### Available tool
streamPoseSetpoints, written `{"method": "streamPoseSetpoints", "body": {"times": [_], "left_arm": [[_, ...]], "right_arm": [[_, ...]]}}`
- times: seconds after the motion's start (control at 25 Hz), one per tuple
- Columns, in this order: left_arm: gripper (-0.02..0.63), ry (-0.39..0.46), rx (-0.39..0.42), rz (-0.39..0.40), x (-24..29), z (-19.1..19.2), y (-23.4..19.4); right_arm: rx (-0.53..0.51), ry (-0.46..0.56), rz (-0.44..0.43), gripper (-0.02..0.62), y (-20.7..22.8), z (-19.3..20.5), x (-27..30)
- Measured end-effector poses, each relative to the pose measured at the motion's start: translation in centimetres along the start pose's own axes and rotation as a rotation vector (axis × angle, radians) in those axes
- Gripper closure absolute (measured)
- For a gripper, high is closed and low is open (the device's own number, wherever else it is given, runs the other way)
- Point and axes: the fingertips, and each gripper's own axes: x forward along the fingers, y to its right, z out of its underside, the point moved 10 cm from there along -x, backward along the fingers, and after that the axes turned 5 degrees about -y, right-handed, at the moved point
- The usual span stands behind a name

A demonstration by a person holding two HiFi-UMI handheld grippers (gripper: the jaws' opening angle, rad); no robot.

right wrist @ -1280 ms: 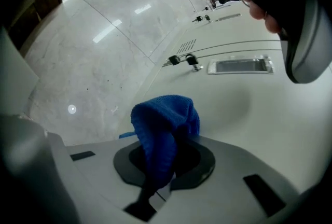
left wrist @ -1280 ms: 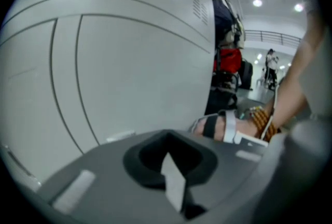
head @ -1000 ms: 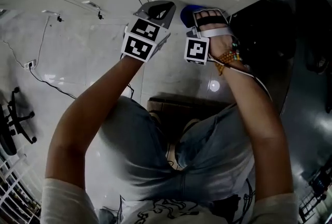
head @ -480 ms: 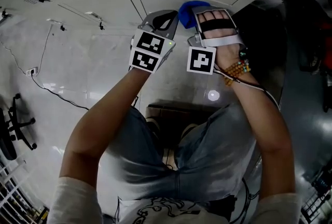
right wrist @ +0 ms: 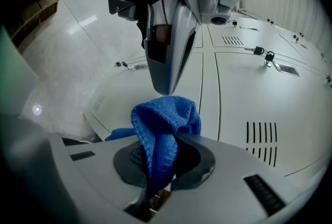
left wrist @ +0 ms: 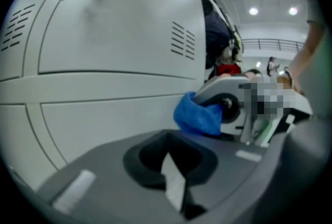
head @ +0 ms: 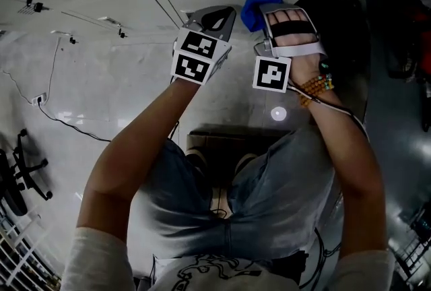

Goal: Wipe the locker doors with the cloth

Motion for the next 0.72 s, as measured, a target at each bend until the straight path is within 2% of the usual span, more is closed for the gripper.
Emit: {"method": "streamPoseSetpoints", "body": {"times": [0.12,0.32,0.4,0.52,0.72], "left_arm": [[0.604,-0.007,-0.001,-0.007,1.0,0.6,-0.5],[0.604,-0.036,0.037,-0.044,3.1,3.3,-2.0],[0.604,-0.047,0.051,-0.051,4.1,4.9,-2.3],[0.604,-0.053,0.069,-0.047,5.5,7.4,-2.5],[0.604,-0.046,0.077,-0.035,7.0,10.5,-2.3]], "right_arm": [[-0.004,0.005,-0.043,0.549,-1.1,-0.4,0.9],[-0.058,0.047,-0.080,0.549,-5.6,-2.6,3.8],[-0.090,0.043,-0.136,0.549,-8.5,-3.8,5.5],[-0.196,0.002,-0.263,0.549,-13.9,-5.1,8.2],[-0.186,-0.041,-0.356,0.549,-20.2,-7.6,11.0]]}}
